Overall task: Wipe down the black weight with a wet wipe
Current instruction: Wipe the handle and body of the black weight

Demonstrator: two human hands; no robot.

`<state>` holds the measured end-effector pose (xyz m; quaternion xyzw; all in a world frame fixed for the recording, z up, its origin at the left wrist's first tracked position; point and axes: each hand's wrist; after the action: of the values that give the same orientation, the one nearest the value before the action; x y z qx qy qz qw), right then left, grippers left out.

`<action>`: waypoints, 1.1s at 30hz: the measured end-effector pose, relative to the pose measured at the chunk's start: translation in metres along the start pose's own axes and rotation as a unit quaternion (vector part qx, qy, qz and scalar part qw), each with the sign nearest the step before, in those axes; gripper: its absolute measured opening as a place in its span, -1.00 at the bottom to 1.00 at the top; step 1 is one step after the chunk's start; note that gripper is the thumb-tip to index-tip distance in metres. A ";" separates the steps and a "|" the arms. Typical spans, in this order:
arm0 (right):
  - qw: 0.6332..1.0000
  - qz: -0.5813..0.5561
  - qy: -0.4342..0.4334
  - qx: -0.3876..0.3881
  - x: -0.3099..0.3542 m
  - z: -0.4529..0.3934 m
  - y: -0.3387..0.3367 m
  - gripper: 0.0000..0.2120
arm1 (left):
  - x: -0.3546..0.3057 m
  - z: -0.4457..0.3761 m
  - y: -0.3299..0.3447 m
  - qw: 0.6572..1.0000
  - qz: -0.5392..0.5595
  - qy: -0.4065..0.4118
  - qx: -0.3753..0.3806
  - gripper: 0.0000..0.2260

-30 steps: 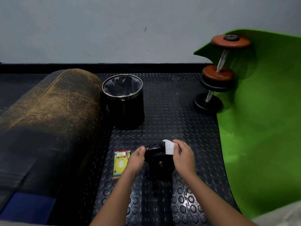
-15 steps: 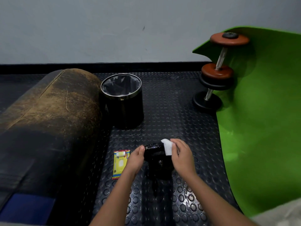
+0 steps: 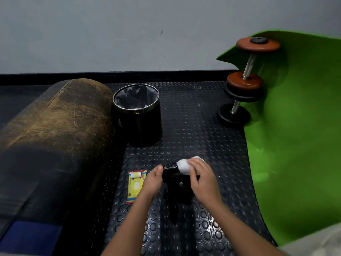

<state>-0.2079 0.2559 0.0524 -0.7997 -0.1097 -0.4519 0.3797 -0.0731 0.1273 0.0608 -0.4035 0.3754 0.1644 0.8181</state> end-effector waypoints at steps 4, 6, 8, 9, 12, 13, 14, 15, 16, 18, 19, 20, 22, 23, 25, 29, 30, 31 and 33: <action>0.989 -0.052 0.134 -0.043 0.000 -0.007 0.005 -0.67 | -0.002 0.002 -0.001 1.000 0.003 -0.002 0.002 -0.56; 0.984 -0.037 0.172 -0.043 0.003 -0.014 0.010 -0.64 | -0.003 0.000 -0.001 1.000 -0.003 -0.004 -0.005 -0.58; 0.991 -0.003 0.135 -0.011 0.007 -0.015 0.013 -0.64 | -0.004 -0.004 -0.001 0.999 -0.018 -0.002 -0.029 -0.62; 0.996 0.017 0.092 0.012 0.010 -0.013 0.014 -0.65 | -0.005 -0.005 -0.001 0.999 -0.028 -0.001 -0.046 -0.65; 0.998 0.048 -0.014 0.045 0.009 -0.004 0.013 -0.68 | -0.008 -0.003 -0.002 0.994 -0.052 0.002 -0.094 -0.72; 0.998 0.040 -0.019 0.034 0.007 -0.003 0.010 -0.70 | -0.008 -0.001 -0.002 0.993 -0.053 0.003 -0.108 -0.72; 0.999 0.031 -0.015 0.019 0.005 -0.002 0.007 -0.71 | -0.010 0.001 -0.002 0.991 -0.053 0.002 -0.120 -0.73; 1.000 0.024 -0.006 0.005 0.002 -0.002 0.004 -0.71 | -0.011 0.004 -0.001 0.990 -0.051 0.001 -0.130 -0.73; 1.000 0.016 0.008 -0.008 -0.001 -0.001 0.001 -0.71 | -0.013 0.006 0.000 0.989 -0.048 0.001 -0.138 -0.73; 0.998 -0.009 0.056 -0.038 -0.006 0.000 -0.002 -0.69 | -0.014 0.008 0.002 0.987 -0.045 0.006 -0.155 -0.74; 0.994 -0.026 0.092 -0.056 -0.006 -0.002 -0.003 -0.68 | -0.015 0.009 0.002 0.986 -0.046 0.008 -0.161 -0.75; 0.988 -0.043 0.132 -0.071 -0.006 -0.006 -0.002 -0.67 | -0.015 0.009 0.002 0.985 -0.044 0.007 -0.164 -0.75; 0.975 -0.060 0.197 -0.085 -0.003 -0.015 0.002 -0.64 | -0.015 0.008 -0.001 0.987 -0.033 -0.001 -0.159 -0.76; 0.975 -0.054 0.203 -0.078 -0.002 -0.018 0.005 -0.61 | -0.015 0.007 -0.003 0.988 -0.031 -0.003 -0.152 -0.76; 0.986 -0.020 0.161 -0.035 0.003 -0.018 0.011 -0.60 | -0.014 0.004 -0.005 0.990 -0.033 0.000 -0.139 -0.76; 0.999 0.006 0.032 0.018 0.003 -0.003 0.007 -0.67 | -0.010 0.003 -0.005 0.991 -0.001 -0.002 -0.130 -0.75; 1.000 -0.002 0.019 0.014 -0.001 0.001 0.004 -0.68 | -0.009 0.003 -0.004 0.992 0.010 -0.002 -0.128 -0.74; 1.000 -0.012 0.016 0.005 -0.005 0.003 0.001 -0.69 | -0.008 0.003 -0.004 0.992 0.018 -0.003 -0.125 -0.74; 0.997 -0.038 0.058 -0.035 -0.011 0.004 -0.005 -0.69 | -0.008 0.003 -0.004 0.992 0.024 -0.002 -0.121 -0.74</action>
<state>-0.2139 0.2638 0.0450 -0.7803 -0.1019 -0.5150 0.3398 -0.0753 0.1274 0.0701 -0.4897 0.3606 0.2294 0.7599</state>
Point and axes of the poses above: each hand's wrist, its own z-axis away from the middle knuckle, its own y-axis out of the palm, x = y × z, and after that the axes turned 12 degrees about -z, right-handed
